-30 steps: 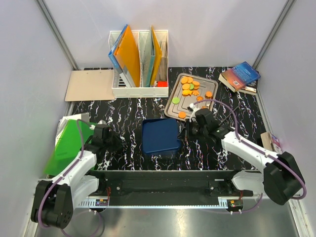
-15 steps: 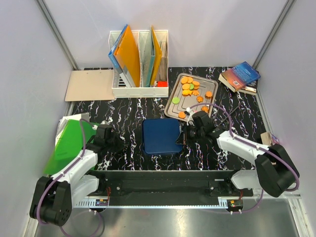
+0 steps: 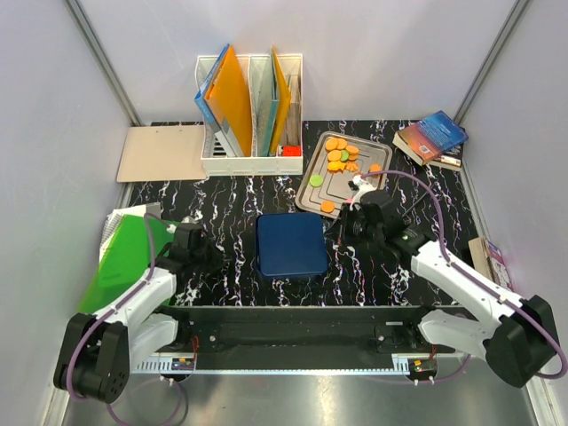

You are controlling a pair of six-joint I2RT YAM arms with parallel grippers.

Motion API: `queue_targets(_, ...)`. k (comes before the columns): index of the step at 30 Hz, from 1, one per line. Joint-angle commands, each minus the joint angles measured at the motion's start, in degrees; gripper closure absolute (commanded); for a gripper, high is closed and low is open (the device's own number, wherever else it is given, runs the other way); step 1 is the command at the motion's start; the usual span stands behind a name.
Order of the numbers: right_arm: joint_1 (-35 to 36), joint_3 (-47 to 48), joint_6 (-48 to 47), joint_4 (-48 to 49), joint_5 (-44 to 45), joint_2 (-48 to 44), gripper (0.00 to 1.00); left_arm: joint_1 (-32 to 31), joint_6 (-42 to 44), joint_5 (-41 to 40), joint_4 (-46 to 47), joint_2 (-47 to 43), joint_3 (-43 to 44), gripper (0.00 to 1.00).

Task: Pack the cookies

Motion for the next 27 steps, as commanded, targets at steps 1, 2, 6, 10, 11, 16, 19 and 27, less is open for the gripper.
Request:
queue_targets(1,0.28,2.41,0.59,-8.98,11.44,5.07,1.00,-0.68,-1.13,0.42,3.79,1.31,1.89,0.94)
queue_targets(2,0.19,2.24,0.76,-9.26,13.09,7.87,1.00,-0.85,-1.31,0.34,4.05,1.75,1.98,0.94)
queue_targets(6,0.28,2.33,1.38,-9.17,14.61,14.65,1.00,-2.17,-1.92,-0.02,5.11,3.60,3.03,0.94)
queue_targets(10,0.28,3.64,1.64,-7.94,14.08,19.14,1.00,-3.31,-2.71,-0.45,6.43,5.36,3.38,0.94)
queue_targets(11,0.28,3.91,1.56,-7.68,13.90,20.36,1.00,-3.58,-2.89,-0.54,6.78,5.62,3.56,0.94)
queue_targets(16,0.37,5.66,1.47,-5.75,11.79,23.62,1.00,-6.74,-4.12,-0.98,8.80,8.69,4.44,0.95)
queue_targets(19,0.37,6.28,1.55,-4.95,9.60,24.15,1.00,-8.85,-4.74,-1.51,9.59,10.10,5.40,0.95)
queue_targets(27,0.37,6.19,1.99,-1.88,5.82,23.72,1.00,-11.66,-5.44,-1.95,10.91,12.48,6.81,0.96)
